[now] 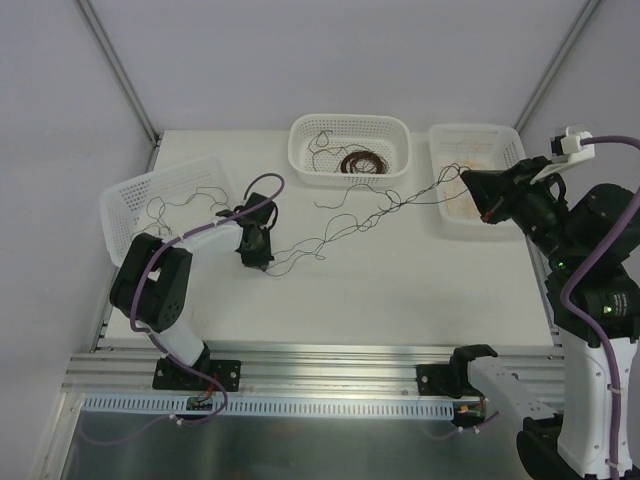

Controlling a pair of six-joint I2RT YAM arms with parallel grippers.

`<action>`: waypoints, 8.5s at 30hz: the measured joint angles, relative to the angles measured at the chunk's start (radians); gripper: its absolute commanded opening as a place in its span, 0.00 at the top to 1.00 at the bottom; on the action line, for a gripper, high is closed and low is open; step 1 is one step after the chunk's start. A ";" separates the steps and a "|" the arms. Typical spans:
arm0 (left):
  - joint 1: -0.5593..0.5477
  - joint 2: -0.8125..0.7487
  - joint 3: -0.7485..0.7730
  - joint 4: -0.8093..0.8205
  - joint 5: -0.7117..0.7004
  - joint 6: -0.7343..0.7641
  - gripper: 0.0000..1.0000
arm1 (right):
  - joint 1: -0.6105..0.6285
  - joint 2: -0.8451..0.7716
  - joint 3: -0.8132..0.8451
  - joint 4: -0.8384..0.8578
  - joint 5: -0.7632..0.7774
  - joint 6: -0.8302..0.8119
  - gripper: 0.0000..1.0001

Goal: Untangle the cables

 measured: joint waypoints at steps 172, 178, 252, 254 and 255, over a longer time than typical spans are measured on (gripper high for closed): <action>0.167 -0.595 0.432 -0.378 0.151 0.320 1.00 | -0.211 0.180 -0.428 -0.093 0.116 0.141 0.99; -0.044 -0.537 0.286 -0.251 0.328 0.221 0.63 | -0.179 0.150 -0.404 -0.049 -0.024 0.123 0.99; 0.513 -0.383 0.226 0.314 0.029 0.171 1.00 | 0.312 0.148 -0.438 0.209 -0.107 0.039 0.04; 0.558 -0.355 0.226 0.314 0.017 0.158 1.00 | 0.312 0.153 -0.438 0.203 -0.105 0.029 0.04; 0.573 -0.343 0.225 0.315 0.011 0.153 1.00 | 0.312 0.155 -0.438 0.200 -0.104 0.026 0.04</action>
